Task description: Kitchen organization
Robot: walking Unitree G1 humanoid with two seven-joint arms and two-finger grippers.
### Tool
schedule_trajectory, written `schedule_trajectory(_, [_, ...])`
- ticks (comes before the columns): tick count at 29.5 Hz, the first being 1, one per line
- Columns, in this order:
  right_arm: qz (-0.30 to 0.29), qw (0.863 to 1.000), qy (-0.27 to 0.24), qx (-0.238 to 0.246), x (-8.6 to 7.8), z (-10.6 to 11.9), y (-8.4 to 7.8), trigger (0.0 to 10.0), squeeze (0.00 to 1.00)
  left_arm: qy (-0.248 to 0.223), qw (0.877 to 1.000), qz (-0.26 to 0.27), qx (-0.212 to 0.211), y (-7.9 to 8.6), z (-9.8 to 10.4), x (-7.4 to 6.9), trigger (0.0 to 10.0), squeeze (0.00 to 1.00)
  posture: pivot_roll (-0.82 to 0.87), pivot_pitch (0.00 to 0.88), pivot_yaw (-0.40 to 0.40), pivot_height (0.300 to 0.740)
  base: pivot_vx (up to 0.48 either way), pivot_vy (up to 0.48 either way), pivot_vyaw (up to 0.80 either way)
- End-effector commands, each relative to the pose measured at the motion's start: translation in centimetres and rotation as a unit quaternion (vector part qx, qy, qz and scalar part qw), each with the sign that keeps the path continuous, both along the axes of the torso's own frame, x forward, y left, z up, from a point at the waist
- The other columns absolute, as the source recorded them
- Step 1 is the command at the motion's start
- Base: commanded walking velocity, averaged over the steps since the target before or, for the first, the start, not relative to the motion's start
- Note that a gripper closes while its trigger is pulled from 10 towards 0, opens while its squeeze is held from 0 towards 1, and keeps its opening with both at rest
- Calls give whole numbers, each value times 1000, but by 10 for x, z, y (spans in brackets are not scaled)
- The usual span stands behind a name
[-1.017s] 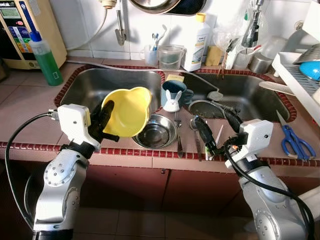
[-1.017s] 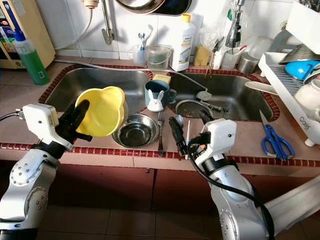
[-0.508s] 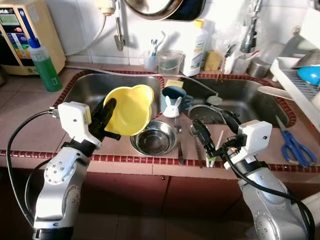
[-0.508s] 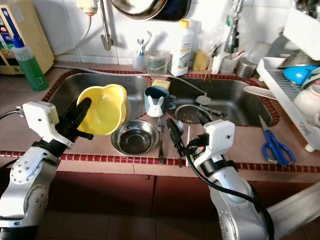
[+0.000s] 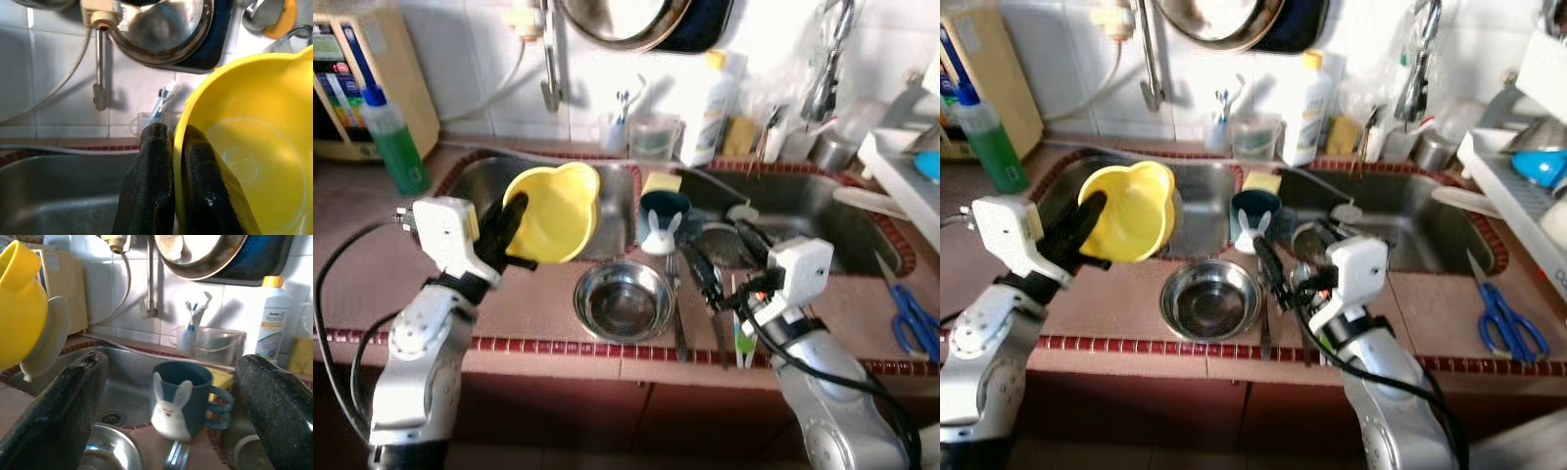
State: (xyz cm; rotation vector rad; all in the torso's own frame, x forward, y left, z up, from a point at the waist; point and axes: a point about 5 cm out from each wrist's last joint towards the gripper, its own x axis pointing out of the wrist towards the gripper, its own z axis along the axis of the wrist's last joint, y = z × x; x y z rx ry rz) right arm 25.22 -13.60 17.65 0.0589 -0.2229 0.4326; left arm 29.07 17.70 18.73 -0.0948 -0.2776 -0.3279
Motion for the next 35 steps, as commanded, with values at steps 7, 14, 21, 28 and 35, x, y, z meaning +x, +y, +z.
schedule_trajectory(7, [-7,1000,-3,-3,-1,2,-6,10000,0,-3,1000,-19,3,-7,1,0,10000,0,-44,3,-5,740,35,0,0])
schedule_trajectory(14, [-7,1000,-4,-2,0,2,-5,10000,0,-3,1000,-23,4,-7,2,0,10000,0,-45,2,-1,740,304,0,0])
schedule_trajectory(21, [-8,1000,-3,-1,-1,2,-5,10000,0,-2,1000,-27,5,-7,2,1,10000,0,-48,4,4,740,366,0,0])
schedule_trajectory(28, [-11,1000,-3,-1,-1,1,-6,10000,0,0,1000,-30,1,-8,2,1,10000,0,-48,5,4,740,373,0,0])
schedule_trajectory(35, [-10,1000,-1,-2,-1,1,-6,10000,0,17,999,-33,5,-8,-3,1,10000,0,-47,12,4,740,187,0,0])
